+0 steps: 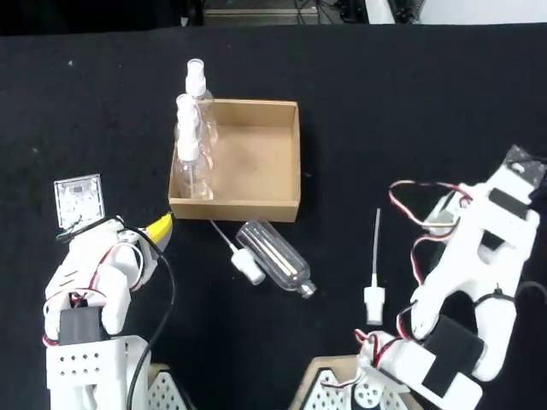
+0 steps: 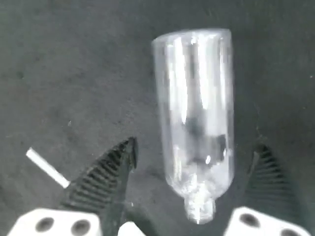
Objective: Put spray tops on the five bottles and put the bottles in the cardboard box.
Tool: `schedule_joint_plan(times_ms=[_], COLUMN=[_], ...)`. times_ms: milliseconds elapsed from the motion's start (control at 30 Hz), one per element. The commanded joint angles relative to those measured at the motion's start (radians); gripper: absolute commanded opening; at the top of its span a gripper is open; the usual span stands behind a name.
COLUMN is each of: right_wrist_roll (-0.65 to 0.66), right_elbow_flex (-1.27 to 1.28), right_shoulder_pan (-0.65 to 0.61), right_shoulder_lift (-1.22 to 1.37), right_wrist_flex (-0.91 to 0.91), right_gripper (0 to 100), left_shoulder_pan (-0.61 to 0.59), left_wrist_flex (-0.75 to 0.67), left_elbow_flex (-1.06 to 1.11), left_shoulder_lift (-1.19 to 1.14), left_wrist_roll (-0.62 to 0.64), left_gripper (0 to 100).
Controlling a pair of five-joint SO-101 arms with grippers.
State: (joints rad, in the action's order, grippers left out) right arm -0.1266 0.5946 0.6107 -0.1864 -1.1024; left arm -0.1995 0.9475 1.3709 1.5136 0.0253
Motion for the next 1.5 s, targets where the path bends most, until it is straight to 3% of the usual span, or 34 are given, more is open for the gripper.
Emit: schedule_joint_plan(times_ms=[0, 100, 367, 733, 833, 1200, 1467], right_wrist_roll=[0.115, 0.404, 1.381, 2.257, 2.358, 2.364, 2.364], right_elbow_flex=[-0.139, -0.245, -0.314, -0.278, -0.252, -0.039, 0.018], right_shoulder_pan=[-0.018, -0.02, 0.04, 0.226, 0.222, 0.103, 0.141], right_shoulder_lift=[-0.062, -0.053, -0.053, -0.053, -0.054, -0.062, -0.062], right_wrist_flex=[-0.086, -0.16, -0.285, -0.281, -0.267, 0.015, 0.049], right_gripper=[27.9, 27.9, 27.9, 27.8, 27.9, 27.9, 36.1], left_shoulder_pan=[-0.013, -0.013, -0.013, -0.013, -0.013, -0.013, -0.013], left_wrist_flex=[-0.02, -0.02, -0.023, -0.025, -0.025, -0.023, -0.023], left_elbow_flex=[-0.005, -0.004, 0.005, 0.005, 0.005, 0.005, 0.004], left_shoulder_lift=[0.012, 0.012, 0.014, 0.014, 0.014, 0.014, 0.014], left_wrist_roll=[0.002, 0.002, 0.002, 0.002, 0.002, 0.002, 0.002], left_gripper=[32, 32, 32, 32, 32, 32, 32])
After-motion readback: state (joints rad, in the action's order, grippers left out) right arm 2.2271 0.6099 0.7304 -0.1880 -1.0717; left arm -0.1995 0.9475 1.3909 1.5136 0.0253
